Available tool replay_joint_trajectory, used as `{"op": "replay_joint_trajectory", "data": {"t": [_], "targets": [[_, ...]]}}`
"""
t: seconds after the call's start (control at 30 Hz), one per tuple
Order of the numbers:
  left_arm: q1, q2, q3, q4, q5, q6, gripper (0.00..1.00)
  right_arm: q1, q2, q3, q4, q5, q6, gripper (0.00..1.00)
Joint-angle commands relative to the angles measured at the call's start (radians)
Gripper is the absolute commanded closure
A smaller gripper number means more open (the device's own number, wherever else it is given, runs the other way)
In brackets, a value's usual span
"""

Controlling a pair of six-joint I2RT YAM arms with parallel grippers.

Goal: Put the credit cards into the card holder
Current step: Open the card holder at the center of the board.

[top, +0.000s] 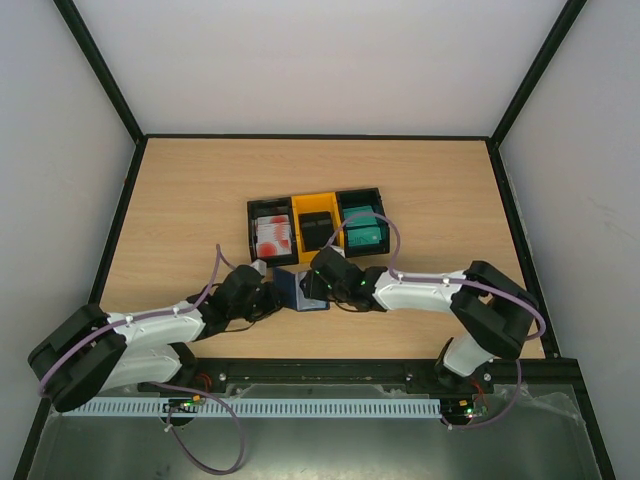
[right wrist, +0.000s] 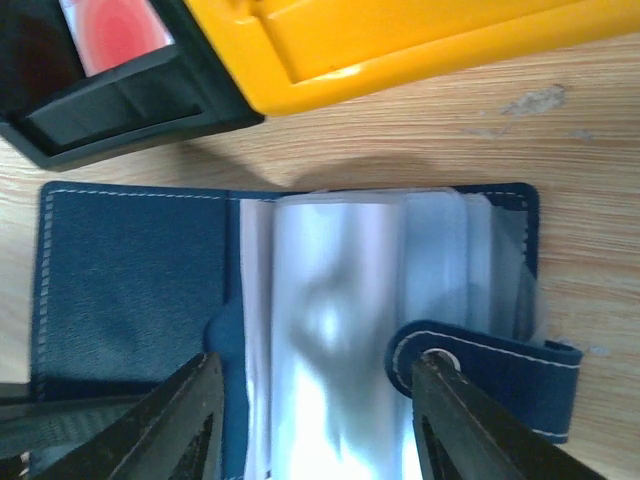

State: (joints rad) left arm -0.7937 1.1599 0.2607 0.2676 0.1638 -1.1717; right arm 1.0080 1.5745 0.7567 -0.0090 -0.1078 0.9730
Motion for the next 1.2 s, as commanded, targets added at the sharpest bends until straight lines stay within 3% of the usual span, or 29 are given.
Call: {"op": "replay_joint_trajectory", "data": {"t": [0.0, 0.33, 0.77, 1.17], "targets": [[-0.004, 0.003, -0.008, -0.015, -0.017, 0.013, 0.90, 0.003, -0.037, -0.008, 0.019, -0.029, 0.033, 0.47], [-0.004, 0.015, -0.010, -0.018, -0.020, 0.019, 0.91, 0.003, 0.019, -0.038, 0.085, -0.085, 0.063, 0.39], [-0.004, 0.023, -0.031, -0.022, -0.030, 0.025, 0.91, 0.002, 0.043, -0.071, 0.383, -0.279, 0.127, 0.36], [-0.004, 0.044, -0.039, -0.022, -0.041, 0.051, 0.91, -0.004, 0.116, -0.084, 0.546, -0.325, 0.162, 0.27]]}}
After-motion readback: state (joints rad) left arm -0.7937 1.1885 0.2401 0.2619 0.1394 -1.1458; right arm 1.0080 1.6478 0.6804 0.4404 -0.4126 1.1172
